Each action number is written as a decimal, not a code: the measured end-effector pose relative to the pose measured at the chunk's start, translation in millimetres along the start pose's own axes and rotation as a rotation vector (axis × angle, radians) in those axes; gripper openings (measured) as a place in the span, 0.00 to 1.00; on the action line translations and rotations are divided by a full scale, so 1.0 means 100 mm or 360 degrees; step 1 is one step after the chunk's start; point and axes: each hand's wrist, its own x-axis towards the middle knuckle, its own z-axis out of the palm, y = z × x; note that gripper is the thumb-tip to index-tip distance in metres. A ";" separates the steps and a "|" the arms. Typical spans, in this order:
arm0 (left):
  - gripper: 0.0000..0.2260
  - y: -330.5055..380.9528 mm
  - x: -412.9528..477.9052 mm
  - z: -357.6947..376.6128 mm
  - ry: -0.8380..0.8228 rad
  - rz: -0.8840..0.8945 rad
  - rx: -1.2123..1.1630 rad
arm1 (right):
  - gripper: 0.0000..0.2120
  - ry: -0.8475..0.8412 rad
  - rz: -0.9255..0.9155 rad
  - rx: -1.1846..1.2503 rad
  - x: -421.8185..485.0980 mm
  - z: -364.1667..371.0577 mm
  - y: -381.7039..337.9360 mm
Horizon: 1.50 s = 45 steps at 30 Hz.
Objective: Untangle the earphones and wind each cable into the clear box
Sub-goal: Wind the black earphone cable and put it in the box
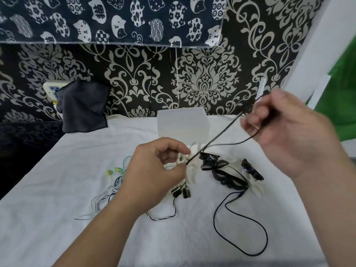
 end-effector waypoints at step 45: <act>0.16 0.00 -0.02 0.02 -0.0112 0.0068 0.0090 | 0.10 -0.0647 0.0669 -0.0881 -0.13 -0.02 0.30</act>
